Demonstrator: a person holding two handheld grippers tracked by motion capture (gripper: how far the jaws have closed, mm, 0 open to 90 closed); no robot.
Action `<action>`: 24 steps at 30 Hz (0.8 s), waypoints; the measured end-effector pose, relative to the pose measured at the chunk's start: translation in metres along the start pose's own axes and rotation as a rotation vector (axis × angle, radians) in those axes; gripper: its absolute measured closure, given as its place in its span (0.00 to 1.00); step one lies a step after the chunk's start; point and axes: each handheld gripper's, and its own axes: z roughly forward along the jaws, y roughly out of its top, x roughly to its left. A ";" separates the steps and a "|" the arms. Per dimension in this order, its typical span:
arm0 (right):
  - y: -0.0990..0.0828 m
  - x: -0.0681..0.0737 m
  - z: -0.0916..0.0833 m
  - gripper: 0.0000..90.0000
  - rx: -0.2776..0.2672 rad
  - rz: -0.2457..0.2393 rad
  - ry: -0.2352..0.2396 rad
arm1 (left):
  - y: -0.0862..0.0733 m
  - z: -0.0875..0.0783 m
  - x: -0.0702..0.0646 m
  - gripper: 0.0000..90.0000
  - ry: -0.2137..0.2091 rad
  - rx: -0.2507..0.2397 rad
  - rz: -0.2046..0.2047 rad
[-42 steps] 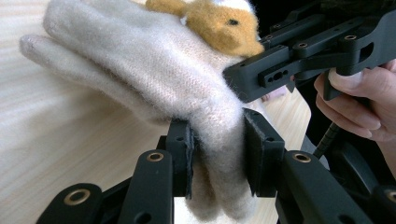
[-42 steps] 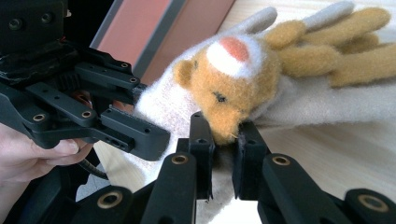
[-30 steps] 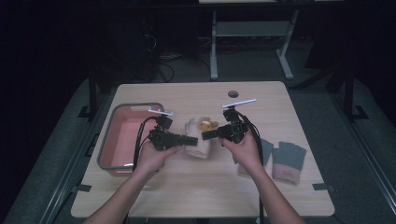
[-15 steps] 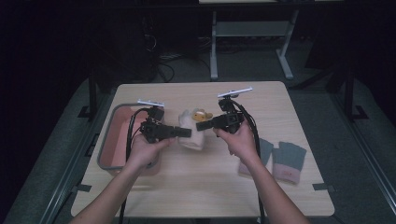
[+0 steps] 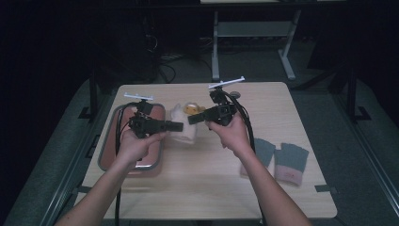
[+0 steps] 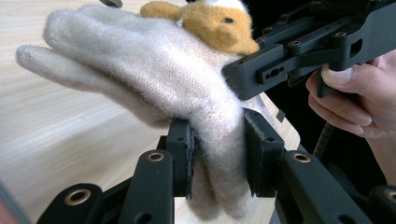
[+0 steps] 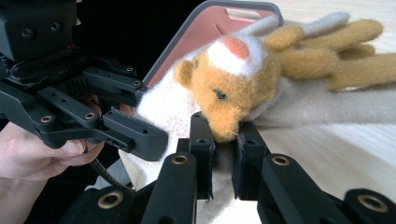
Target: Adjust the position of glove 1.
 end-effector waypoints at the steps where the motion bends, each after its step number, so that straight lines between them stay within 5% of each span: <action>1: 0.001 0.001 0.001 0.90 0.001 -0.008 -0.001 | 0.000 -0.003 0.001 0.74 0.003 -0.004 0.000; 24: 0.041 0.037 0.040 0.90 0.026 -0.058 0.045 | 0.006 -0.060 0.021 0.75 0.058 -0.049 -0.029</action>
